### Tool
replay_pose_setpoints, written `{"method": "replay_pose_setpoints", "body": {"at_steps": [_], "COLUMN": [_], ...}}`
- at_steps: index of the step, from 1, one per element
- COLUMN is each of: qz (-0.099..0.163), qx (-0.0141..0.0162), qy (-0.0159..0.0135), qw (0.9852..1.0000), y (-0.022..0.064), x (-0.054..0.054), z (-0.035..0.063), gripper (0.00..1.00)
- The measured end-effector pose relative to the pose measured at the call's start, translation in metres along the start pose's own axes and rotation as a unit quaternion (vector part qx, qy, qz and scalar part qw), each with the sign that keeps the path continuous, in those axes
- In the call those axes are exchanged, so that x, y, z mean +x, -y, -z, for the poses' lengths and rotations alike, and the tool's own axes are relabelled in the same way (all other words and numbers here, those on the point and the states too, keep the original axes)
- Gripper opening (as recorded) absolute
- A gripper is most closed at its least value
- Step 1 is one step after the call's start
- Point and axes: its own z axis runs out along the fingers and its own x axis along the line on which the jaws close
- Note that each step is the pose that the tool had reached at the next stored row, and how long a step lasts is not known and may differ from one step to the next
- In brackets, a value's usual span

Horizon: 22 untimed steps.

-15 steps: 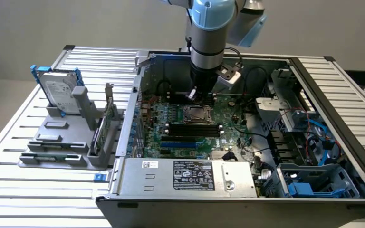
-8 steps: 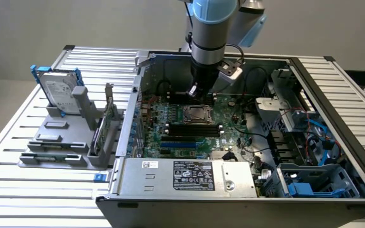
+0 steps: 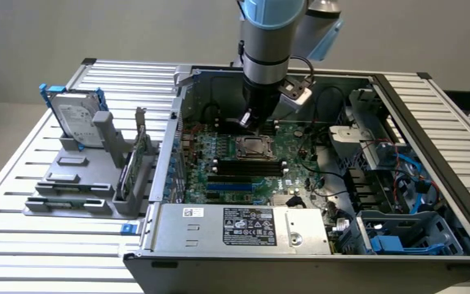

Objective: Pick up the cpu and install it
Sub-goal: 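Install the first cpu locking lever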

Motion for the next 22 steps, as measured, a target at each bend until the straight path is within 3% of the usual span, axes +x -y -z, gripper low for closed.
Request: {"method": "replay_pose_setpoints", "body": {"at_steps": [13, 22], "qz": [0.0, 0.0], "qx": [0.0, 0.0001], "qy": [0.0, 0.0001], "qw": [1.0, 1.0], "y": [-0.0012, -0.0118], "x": [-0.032, -0.051], "z": [0.0227, 0.0396], "gripper": [0.11, 0.11]}}
